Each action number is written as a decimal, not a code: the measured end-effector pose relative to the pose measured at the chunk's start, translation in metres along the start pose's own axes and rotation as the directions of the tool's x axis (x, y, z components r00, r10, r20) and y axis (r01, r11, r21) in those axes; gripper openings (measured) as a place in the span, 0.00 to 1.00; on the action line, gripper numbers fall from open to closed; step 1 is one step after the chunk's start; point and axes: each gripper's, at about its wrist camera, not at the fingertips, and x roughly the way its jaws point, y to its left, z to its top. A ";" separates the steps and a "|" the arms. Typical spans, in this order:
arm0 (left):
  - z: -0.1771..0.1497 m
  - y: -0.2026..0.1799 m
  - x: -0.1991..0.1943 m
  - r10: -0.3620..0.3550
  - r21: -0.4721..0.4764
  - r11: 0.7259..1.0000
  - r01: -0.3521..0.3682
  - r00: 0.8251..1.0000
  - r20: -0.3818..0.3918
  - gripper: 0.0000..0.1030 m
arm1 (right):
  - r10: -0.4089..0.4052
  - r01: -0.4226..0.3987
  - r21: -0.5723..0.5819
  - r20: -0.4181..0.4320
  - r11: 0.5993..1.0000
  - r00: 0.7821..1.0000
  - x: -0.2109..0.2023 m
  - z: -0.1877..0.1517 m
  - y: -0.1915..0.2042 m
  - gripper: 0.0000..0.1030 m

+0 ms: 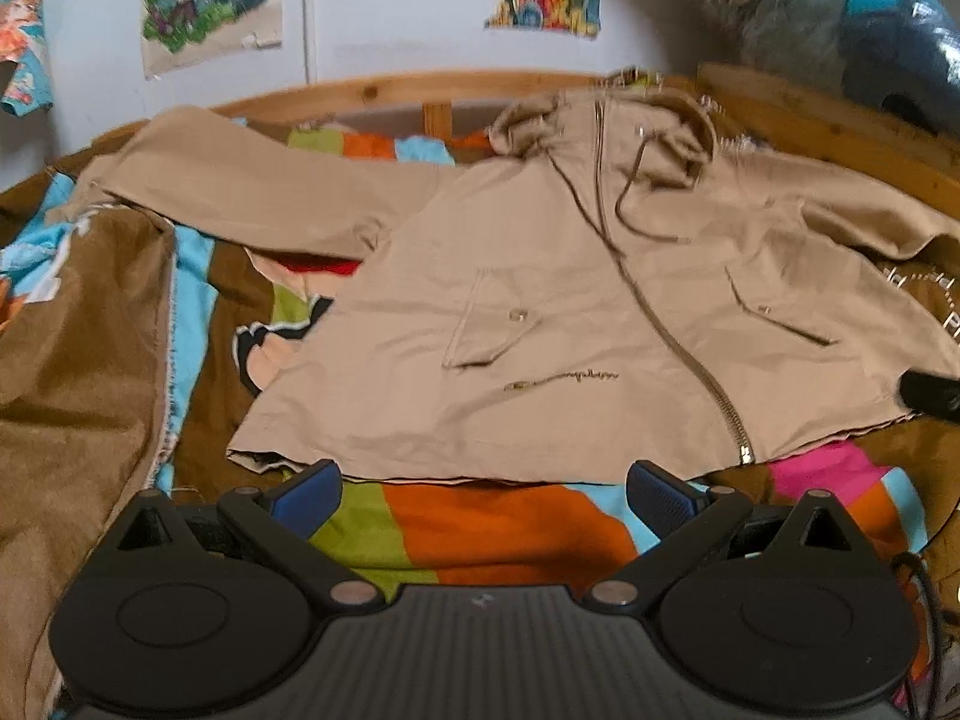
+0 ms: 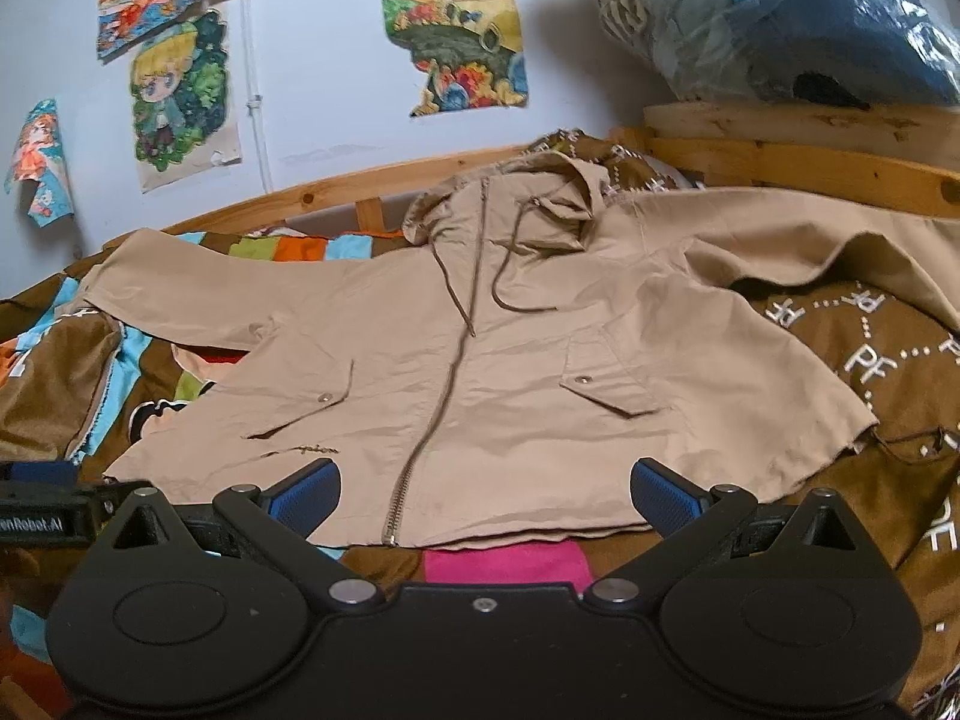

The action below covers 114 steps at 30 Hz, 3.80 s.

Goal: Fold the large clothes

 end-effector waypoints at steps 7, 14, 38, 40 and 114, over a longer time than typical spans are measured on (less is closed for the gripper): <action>0.055 -0.019 0.008 -0.024 0.127 0.992 0.022 1.000 0.011 0.99 | -0.185 0.179 0.100 0.062 0.979 0.981 -0.016 0.018 -0.032 0.99; 0.102 -0.071 0.031 -0.154 0.247 0.959 0.143 0.988 0.027 0.99 | -0.434 0.381 0.297 0.138 0.876 0.890 -0.049 0.046 -0.121 0.99; 0.117 -0.094 0.125 -0.321 0.205 0.920 0.334 0.942 -0.096 0.99 | -0.726 0.445 0.862 -0.145 0.240 0.672 0.036 0.067 -0.279 0.39; 0.121 -0.089 0.123 -0.327 0.191 0.921 0.339 0.940 -0.094 0.99 | -0.752 0.453 0.863 -0.143 0.224 0.644 0.035 0.059 -0.279 0.22; 0.183 0.112 0.194 -0.285 -0.221 0.932 0.289 0.957 0.048 0.02 | 0.048 -0.046 0.026 -0.074 0.999 0.996 0.298 0.226 -0.130 0.70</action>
